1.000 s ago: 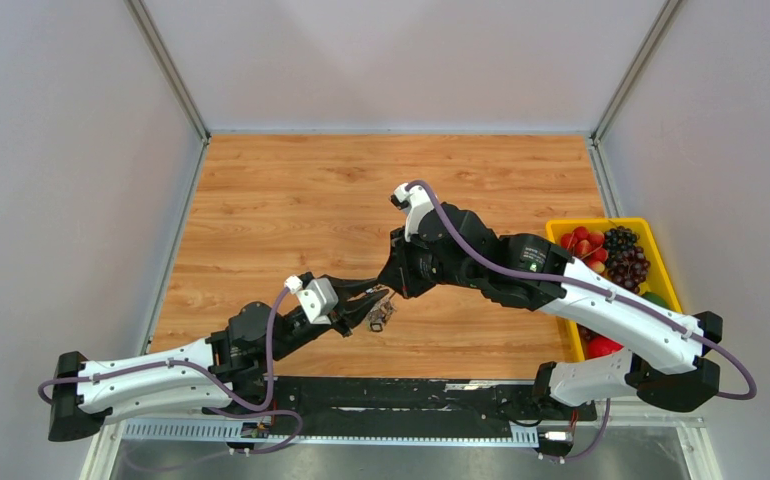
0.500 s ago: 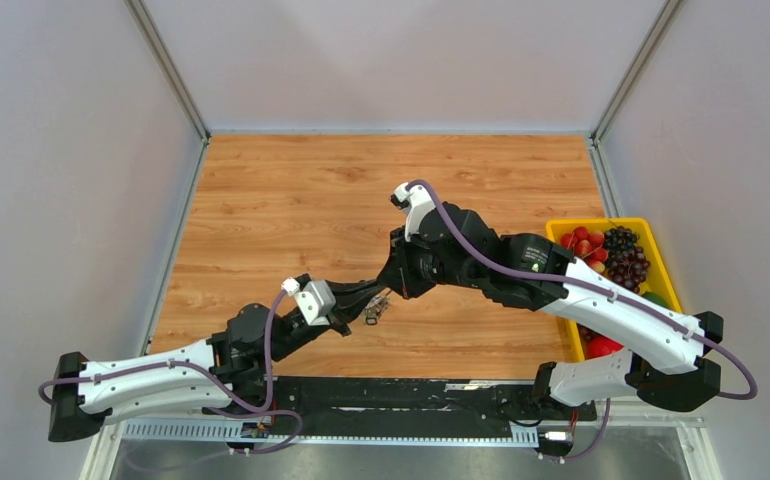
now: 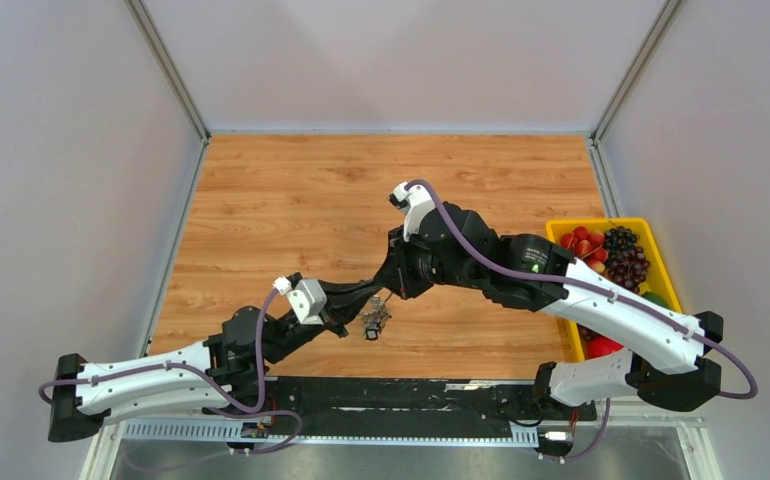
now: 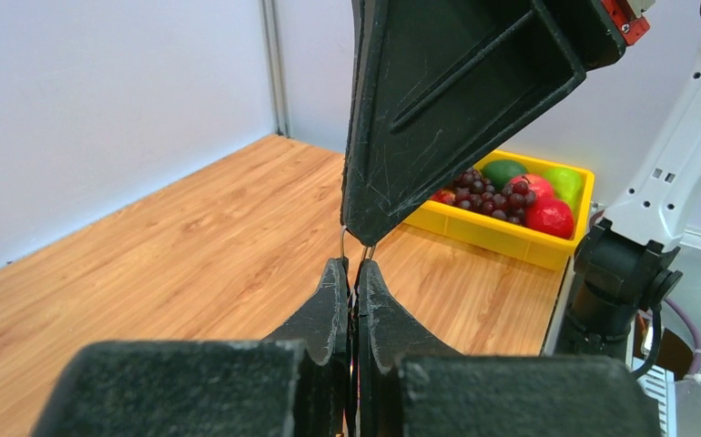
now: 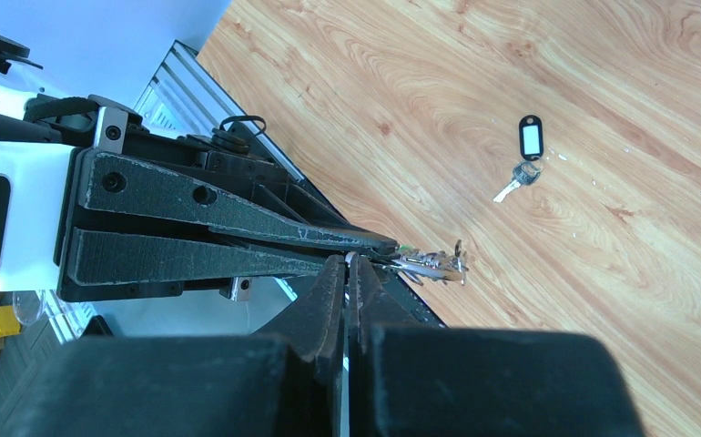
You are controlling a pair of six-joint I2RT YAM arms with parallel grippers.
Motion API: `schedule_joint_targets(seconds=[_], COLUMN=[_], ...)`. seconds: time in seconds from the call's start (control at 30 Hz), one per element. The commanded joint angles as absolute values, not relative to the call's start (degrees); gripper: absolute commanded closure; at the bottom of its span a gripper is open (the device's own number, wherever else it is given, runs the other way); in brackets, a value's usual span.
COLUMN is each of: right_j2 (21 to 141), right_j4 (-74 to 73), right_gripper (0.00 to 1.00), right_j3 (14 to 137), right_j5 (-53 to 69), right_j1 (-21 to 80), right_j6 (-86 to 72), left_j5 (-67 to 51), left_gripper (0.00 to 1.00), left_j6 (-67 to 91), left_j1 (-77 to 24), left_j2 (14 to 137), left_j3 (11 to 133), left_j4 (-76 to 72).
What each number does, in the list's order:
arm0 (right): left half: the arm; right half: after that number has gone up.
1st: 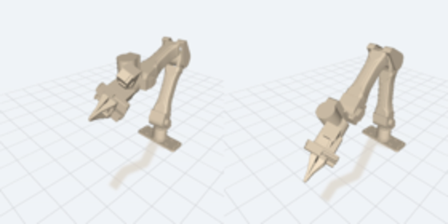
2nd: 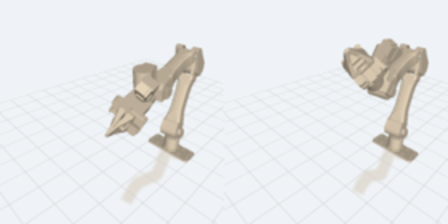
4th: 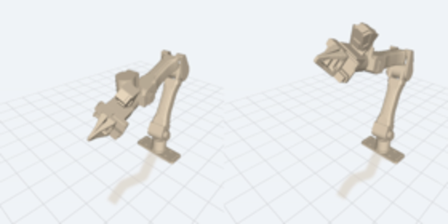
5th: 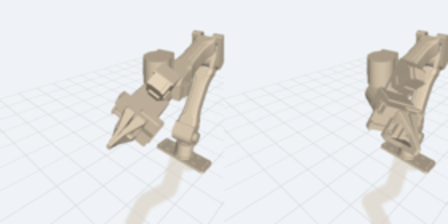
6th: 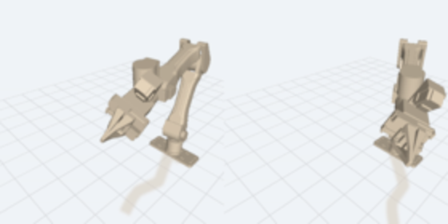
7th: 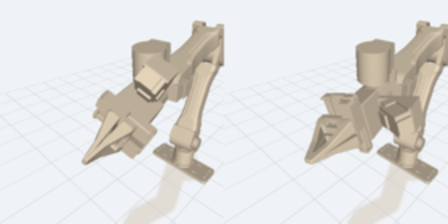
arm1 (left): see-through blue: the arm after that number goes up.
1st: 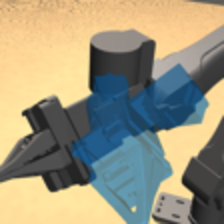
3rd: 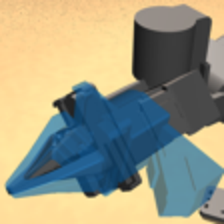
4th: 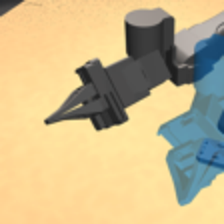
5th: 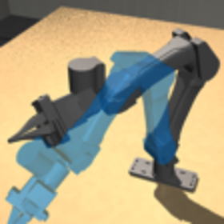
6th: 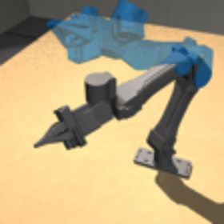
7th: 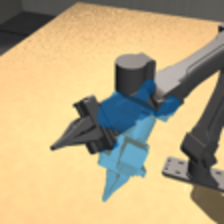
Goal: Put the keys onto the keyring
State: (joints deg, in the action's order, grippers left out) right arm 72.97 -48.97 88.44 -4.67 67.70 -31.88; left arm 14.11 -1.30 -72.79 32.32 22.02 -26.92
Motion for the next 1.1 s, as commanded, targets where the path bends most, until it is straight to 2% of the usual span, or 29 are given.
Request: schedule_joint_targets(seconds=[0.0, 0.1, 0.27, 0.67, 1.07], right_j2=[70.13, 69.57, 68.38, 68.0, 72.75], right_j4=[-45.66, -45.62, -45.62, -42.93, -31.49], right_gripper=[0.99, 0.79, 0.64, 0.6, 0.45], right_j3=[89.32, 89.84, 89.59, 81.68, 67.73], right_j5=[-4.85, -6.21, -9.03, -15.29, -10.7], right_j1=[67.96, 67.97, 67.86, 65.93, 62.13], right_j6=[-31.7, -31.53, -30.34, -26.16, -25.71], left_j5=[18.22, 20.13, 23.97, 37.18, 45.02], left_gripper=[1.0, 1.0, 1.0, 1.0, 1.0], left_j6=[-0.28, -0.32, -0.34, -0.34, -0.48], left_j1=[-72.76, -72.72, -72.77, -72.75, -72.77], left_j2=[32.09, 31.52, 30.34, 28.84, 25.46], left_j3=[23.48, 23.51, 23.58, 23.15, 21.52], left_j4=[-27.59, -26.97, -25.08, -21.18, -19.35])
